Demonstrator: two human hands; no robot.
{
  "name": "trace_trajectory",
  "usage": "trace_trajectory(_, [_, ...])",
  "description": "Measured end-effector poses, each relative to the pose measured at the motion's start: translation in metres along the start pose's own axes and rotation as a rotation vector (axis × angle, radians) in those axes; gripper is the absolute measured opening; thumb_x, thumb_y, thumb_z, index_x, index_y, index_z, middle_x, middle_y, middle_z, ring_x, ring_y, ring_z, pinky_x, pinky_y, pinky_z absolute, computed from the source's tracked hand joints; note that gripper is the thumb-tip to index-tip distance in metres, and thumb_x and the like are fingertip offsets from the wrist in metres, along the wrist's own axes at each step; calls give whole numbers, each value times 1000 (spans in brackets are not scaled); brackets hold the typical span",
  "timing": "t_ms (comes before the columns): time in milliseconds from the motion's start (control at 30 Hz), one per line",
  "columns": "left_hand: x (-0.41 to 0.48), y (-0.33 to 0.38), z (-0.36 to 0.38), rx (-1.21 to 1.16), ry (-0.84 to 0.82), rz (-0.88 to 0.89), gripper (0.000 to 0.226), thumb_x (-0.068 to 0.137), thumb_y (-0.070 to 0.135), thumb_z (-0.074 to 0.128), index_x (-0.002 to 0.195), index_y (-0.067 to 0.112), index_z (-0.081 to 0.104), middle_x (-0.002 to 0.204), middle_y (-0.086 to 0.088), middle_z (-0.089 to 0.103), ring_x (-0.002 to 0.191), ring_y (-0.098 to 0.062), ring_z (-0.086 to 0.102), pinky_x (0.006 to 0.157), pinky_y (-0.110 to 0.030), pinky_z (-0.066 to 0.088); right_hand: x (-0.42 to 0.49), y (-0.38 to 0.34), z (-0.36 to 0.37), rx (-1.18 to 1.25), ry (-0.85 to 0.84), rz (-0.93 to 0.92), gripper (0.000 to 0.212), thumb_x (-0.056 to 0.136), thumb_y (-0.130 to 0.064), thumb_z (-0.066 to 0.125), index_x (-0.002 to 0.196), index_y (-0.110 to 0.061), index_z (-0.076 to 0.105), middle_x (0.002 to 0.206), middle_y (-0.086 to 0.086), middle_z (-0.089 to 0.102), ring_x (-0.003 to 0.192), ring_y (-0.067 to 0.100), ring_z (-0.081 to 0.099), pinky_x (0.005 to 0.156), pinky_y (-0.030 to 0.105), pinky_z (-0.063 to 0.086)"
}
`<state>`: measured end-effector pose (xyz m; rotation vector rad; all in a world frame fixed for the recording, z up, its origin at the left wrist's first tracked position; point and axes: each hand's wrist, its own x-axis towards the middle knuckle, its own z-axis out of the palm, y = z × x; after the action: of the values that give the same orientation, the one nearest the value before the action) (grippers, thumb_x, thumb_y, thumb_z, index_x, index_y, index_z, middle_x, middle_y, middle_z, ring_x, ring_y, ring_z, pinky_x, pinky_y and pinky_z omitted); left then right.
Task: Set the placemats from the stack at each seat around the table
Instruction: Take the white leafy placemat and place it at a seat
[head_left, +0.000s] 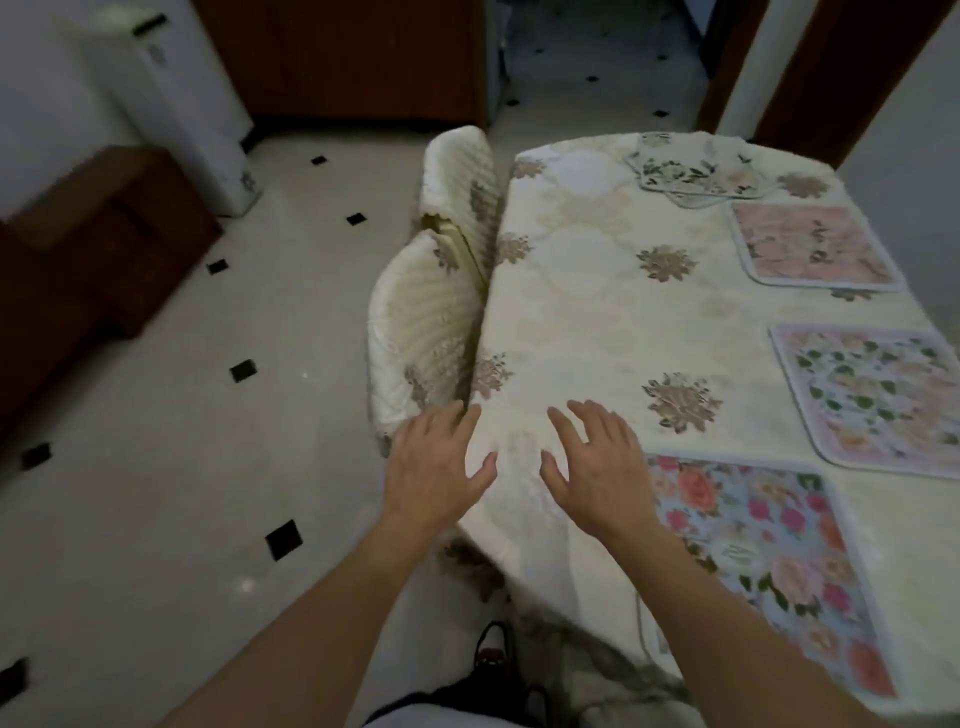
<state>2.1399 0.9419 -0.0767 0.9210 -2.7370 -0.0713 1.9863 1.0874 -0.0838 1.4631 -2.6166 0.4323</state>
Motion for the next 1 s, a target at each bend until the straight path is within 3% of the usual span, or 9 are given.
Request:
trace_trajectory(233, [-76, -88, -38, 119, 56, -323, 61, 82, 56, 49, 131, 21, 60, 128, -2, 65, 115, -25, 59, 96, -42, 46, 31, -87, 13, 84, -58, -281, 49, 90, -43, 48, 132, -19, 59, 132, 11, 61, 123, 32, 54, 103, 47, 43])
trace_trajectory(533, [-116, -166, -66, 155, 158, -528, 59, 82, 53, 54, 127, 17, 63, 124, -7, 66, 110, -28, 62, 90, -43, 51, 69, -191, 24, 105, -81, -553, 50, 90, -44, 49, 133, -20, 54, 131, 10, 59, 122, 27, 53, 102, 44, 44])
trace_trajectory(733, [-105, -230, -60, 117, 113, -584, 61, 84, 56, 46, 131, 19, 60, 128, -5, 64, 115, -26, 59, 95, -43, 49, 107, -248, 52, 99, -97, -581, 50, 92, -44, 50, 136, -20, 52, 133, 9, 58, 122, 26, 53, 104, 44, 43])
trace_trajectory(1000, [-54, -378, -51, 77, 77, -554, 61, 84, 56, 44, 129, 19, 61, 126, -4, 65, 113, -25, 60, 94, -42, 48, 198, -373, 107, 96, -109, -514, 48, 93, -41, 56, 135, -19, 55, 132, 10, 61, 121, 28, 56, 100, 44, 46])
